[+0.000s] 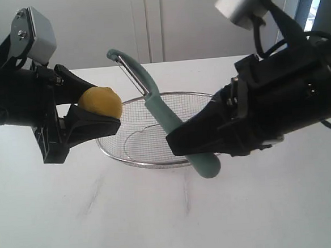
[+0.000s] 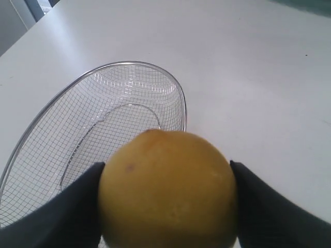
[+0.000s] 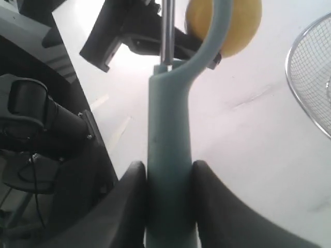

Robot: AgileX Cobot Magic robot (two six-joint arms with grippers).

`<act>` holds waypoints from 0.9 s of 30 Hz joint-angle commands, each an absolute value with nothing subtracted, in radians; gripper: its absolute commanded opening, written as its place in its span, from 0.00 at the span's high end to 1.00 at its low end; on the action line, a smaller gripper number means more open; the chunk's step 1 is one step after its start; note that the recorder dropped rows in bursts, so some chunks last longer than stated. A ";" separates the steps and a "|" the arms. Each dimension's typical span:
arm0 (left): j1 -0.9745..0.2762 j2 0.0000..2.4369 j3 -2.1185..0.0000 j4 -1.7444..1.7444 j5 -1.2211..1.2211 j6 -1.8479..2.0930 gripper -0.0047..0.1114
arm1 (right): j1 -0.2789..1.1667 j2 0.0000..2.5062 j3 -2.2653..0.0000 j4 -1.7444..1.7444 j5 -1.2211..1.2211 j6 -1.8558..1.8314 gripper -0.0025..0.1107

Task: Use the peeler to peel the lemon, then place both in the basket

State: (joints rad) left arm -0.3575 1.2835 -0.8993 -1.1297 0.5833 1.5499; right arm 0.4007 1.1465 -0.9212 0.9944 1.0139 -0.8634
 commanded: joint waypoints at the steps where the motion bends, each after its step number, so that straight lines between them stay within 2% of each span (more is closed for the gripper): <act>1: -0.362 1.278 -0.898 -1.158 0.616 1.549 0.95 | 0.396 1.069 -0.917 0.883 0.992 -0.759 0.98; 9: -0.362 1.278 -0.898 -1.171 0.691 1.549 0.95 | 0.396 1.035 -0.917 0.703 0.899 -0.601 0.98; 20: -0.362 1.278 -0.898 -1.219 0.729 1.582 0.95 | 0.396 1.258 -0.870 0.746 0.797 -0.604 0.98; 23: -0.362 1.278 -0.898 -1.219 0.734 1.601 0.95 | 0.396 1.329 -0.848 0.821 0.767 -0.640 0.98; 27: -0.362 1.278 -0.898 -1.219 0.727 1.601 0.95 | 0.398 1.422 -0.834 1.131 0.840 -0.884 0.98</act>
